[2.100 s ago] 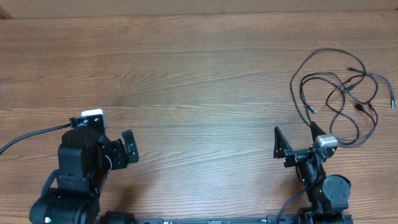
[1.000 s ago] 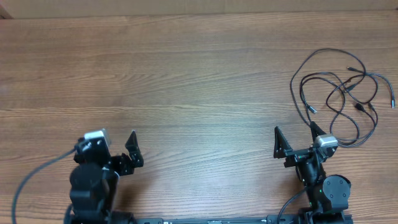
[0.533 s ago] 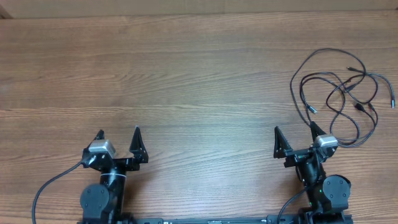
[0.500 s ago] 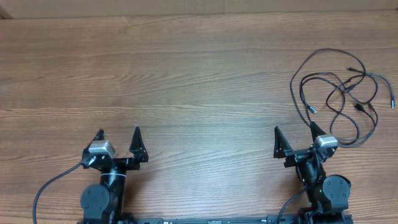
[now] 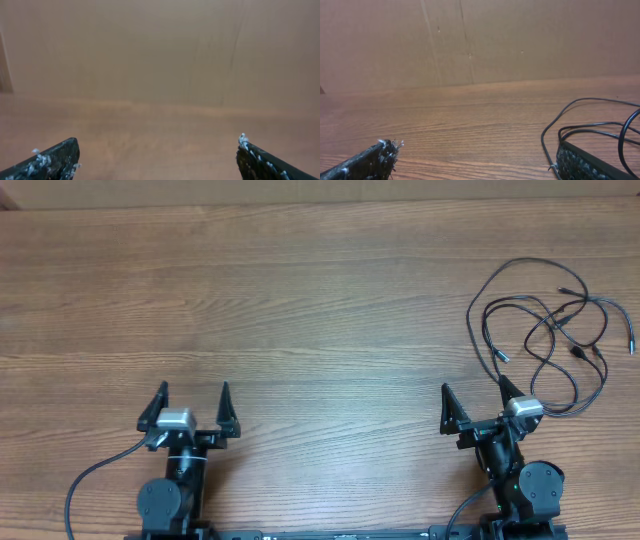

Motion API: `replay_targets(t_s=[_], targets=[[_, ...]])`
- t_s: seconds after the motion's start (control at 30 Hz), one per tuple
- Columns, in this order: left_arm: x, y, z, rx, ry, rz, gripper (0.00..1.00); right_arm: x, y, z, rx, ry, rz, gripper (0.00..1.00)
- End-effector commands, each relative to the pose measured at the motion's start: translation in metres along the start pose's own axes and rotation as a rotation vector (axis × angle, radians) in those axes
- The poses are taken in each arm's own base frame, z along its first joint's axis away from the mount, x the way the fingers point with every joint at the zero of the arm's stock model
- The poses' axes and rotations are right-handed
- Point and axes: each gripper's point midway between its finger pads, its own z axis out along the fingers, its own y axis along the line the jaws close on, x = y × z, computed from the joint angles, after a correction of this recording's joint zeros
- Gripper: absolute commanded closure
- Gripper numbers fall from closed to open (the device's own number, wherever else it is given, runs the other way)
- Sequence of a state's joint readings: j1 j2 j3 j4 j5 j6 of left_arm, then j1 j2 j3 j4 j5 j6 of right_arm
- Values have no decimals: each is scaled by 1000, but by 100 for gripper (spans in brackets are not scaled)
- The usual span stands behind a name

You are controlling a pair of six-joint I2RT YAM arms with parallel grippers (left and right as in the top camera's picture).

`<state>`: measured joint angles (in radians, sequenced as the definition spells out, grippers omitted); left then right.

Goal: Untangle cables

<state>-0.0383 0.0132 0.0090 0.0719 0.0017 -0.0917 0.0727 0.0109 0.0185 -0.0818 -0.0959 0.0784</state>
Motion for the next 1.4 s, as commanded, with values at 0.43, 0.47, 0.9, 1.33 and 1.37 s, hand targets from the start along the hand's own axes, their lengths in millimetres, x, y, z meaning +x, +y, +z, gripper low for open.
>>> replay_targets(t_s=[0.43,0.47,0.9,1.33,1.37], targets=[[37,1,-3,11,146,82,0,2,-1,0,7,-3,2,0],[37,1,-3,10,145,65,0,2,-1,0,7,-3,2,0],[37,1,-3,10,146,52,0,2,-1,0,6,-3,2,0],[37,1,-3,10,146,52,1,2,-1,0,6,-3,2,0],[37,1,-3,10,146,52,0,2,-1,0,6,-3,2,0]])
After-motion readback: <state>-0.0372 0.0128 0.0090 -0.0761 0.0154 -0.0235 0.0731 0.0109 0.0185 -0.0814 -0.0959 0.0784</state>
